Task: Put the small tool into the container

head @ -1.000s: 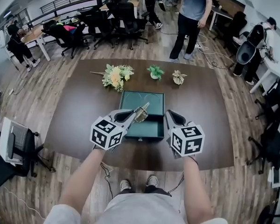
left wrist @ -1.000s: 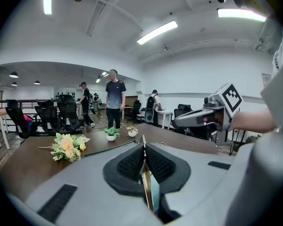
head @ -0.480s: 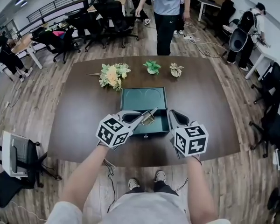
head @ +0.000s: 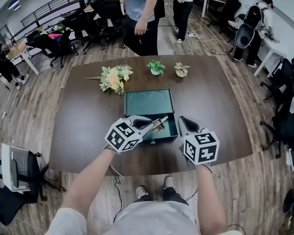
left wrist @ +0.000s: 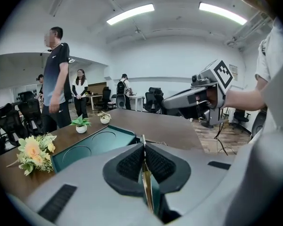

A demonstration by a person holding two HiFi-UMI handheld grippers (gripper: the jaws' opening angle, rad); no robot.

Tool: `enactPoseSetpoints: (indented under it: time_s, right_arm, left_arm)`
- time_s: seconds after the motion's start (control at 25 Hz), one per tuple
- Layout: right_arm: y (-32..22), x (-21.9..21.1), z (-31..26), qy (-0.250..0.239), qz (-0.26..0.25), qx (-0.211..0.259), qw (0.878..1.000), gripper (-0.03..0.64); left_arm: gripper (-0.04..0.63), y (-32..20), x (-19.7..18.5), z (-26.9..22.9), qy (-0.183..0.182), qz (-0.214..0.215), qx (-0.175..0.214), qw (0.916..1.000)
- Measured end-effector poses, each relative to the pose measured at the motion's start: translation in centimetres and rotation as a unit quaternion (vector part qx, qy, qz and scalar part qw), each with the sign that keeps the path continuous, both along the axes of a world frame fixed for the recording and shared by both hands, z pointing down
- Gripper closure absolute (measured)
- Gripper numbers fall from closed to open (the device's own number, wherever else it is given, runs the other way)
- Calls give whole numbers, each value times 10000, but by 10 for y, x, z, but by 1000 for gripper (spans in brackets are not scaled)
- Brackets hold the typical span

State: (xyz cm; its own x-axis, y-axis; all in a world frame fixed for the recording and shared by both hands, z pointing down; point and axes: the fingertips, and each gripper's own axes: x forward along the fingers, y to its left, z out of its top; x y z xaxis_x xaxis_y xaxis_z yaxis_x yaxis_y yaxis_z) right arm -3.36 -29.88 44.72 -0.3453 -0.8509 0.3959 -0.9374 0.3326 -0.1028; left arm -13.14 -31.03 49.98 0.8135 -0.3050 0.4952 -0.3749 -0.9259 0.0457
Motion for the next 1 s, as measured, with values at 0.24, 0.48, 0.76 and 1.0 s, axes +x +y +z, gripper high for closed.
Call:
enactPoseSetpoints:
  time_s: [0.24, 0.48, 0.76, 1.0]
  right_arm:
    - [-2, 1, 7, 24, 32, -79, 10000, 614]
    - [-4, 2, 14, 53, 12, -143, 9999, 614]
    - [-5, 1, 18, 76, -45, -206, 9997, 614]
    - [-4, -1, 19, 68, -64, -211, 9997, 614]
  left_arm:
    - [586, -8, 3, 18, -269, 131, 20, 9995]
    - [584, -14, 7, 33, -478, 180, 59, 9987]
    - [584, -23, 3, 41, -615, 49, 70, 9981]
    - [584, -26, -3, 51, -790, -89, 13, 9968]
